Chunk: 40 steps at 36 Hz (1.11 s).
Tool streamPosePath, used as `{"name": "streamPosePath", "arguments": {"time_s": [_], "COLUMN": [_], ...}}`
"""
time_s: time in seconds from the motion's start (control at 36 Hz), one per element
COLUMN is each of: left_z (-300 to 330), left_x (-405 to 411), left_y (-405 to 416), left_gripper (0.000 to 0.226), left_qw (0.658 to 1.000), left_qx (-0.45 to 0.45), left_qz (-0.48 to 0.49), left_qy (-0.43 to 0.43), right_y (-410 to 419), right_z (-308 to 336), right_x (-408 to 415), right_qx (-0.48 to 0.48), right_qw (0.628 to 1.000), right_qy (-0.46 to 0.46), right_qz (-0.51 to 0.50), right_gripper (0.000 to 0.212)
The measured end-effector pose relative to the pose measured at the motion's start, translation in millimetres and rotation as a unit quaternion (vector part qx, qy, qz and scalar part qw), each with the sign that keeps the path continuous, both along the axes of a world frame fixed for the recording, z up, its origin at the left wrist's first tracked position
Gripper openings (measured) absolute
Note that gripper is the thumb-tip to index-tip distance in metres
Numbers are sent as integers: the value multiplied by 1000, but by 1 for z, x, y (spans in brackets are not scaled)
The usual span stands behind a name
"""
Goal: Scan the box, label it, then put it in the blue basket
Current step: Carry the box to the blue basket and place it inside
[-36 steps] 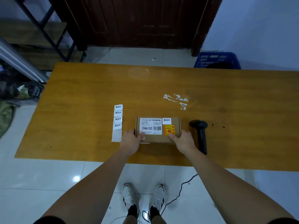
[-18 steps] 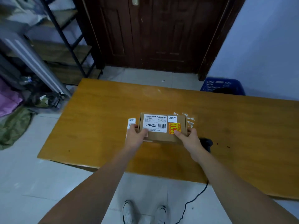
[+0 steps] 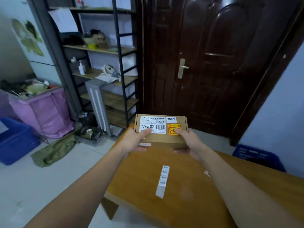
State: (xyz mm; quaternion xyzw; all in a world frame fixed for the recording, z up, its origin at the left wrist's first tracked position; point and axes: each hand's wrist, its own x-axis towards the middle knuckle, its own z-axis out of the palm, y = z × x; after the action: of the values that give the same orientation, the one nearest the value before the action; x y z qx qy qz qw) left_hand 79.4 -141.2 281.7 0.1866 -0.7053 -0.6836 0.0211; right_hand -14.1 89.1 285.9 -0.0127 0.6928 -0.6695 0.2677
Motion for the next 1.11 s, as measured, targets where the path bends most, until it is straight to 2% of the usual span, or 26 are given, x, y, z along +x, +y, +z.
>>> {"name": "streamPosePath", "arguments": {"time_s": [0.11,0.25,0.33,0.42,0.53,0.64,0.81,1.03,1.11], "left_z": [32,66,82,93,96,93,83,73,73], "left_x": [26,70,106,148,208,265,332,347,343], "left_y": [-37,-103,-150,-193,-243,-289,-340,-402,-427], "left_gripper": [49,52,39,41,37,43,56,48,50], "left_qw": [998,994,991,980,963,931,907,877,872], "left_qx": [-7,-25,-12,-29,-55,-105,-73,-66,-60], "left_qz": [49,90,108,179,253,344,414,475,485], "left_qy": [31,55,73,77,74,52,28,3,0], "right_y": [-48,-127,-185,-247,-326,-397,-489,-598,-636], "right_z": [36,72,87,96,97,96,85,55,49], "right_x": [9,30,47,71,109,147,195,200,190], "right_qx": [7,-16,-32,-48,-61,-64,-61,-57,-57], "right_qw": [998,993,988,980,968,951,923,902,889], "right_qy": [48,93,109,108,98,94,80,54,53], "right_qz": [29,68,108,159,221,287,370,425,451], "right_gripper": [47,48,49,49,44,41,41,53,51]}}
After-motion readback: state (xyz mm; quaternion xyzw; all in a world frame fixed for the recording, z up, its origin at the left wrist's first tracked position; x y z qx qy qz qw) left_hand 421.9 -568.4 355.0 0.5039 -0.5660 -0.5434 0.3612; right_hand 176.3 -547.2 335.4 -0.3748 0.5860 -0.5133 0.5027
